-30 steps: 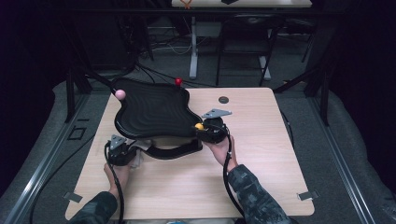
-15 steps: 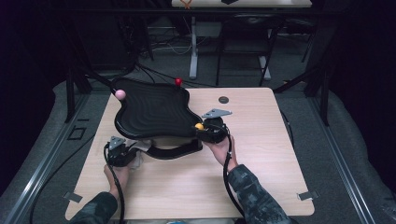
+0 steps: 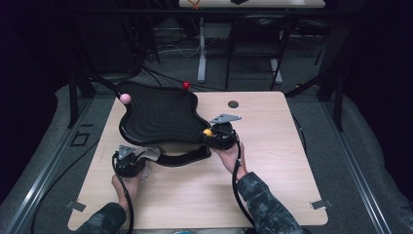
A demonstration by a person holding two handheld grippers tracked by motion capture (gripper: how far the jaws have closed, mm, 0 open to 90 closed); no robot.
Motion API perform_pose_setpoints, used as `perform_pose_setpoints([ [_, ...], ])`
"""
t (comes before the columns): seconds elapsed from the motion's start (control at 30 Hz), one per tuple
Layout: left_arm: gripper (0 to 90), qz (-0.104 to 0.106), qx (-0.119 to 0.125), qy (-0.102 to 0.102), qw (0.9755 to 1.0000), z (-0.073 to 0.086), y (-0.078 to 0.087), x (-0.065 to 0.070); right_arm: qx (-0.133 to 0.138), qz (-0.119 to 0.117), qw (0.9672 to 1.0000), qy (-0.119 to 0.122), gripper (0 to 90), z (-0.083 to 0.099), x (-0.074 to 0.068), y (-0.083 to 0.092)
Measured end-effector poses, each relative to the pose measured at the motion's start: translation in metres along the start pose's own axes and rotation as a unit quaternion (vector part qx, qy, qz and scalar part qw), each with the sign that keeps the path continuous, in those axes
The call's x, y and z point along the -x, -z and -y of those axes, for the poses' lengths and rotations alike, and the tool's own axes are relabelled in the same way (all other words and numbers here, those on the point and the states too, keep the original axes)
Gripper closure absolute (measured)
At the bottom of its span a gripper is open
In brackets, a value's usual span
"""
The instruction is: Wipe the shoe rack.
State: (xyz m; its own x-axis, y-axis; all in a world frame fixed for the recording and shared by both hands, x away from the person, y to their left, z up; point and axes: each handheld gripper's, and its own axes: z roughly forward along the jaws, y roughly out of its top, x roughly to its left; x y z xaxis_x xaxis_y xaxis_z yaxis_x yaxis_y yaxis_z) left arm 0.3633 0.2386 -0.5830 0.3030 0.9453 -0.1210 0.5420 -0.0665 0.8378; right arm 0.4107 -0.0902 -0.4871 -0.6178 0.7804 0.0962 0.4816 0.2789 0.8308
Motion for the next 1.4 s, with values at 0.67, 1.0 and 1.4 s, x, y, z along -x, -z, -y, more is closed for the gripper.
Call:
perform_pose_setpoints([
  [0.67,82.8,0.008,0.006,-0.036,0.9993,0.006,-0.004,0.037,0.011,0.010,0.9996,-0.024,60.2,0.001,-0.025,-0.007],
  [1.0,82.7,0.005,0.003,-0.033,0.9994,0.007,-0.005,0.054,0.010,0.001,0.9996,-0.027,60.2,0.001,-0.025,-0.007],
  [1.4,82.7,0.002,0.003,-0.029,0.9996,0.007,-0.013,0.084,0.011,-0.003,0.9996,-0.027,60.2,0.001,-0.024,-0.007],
])
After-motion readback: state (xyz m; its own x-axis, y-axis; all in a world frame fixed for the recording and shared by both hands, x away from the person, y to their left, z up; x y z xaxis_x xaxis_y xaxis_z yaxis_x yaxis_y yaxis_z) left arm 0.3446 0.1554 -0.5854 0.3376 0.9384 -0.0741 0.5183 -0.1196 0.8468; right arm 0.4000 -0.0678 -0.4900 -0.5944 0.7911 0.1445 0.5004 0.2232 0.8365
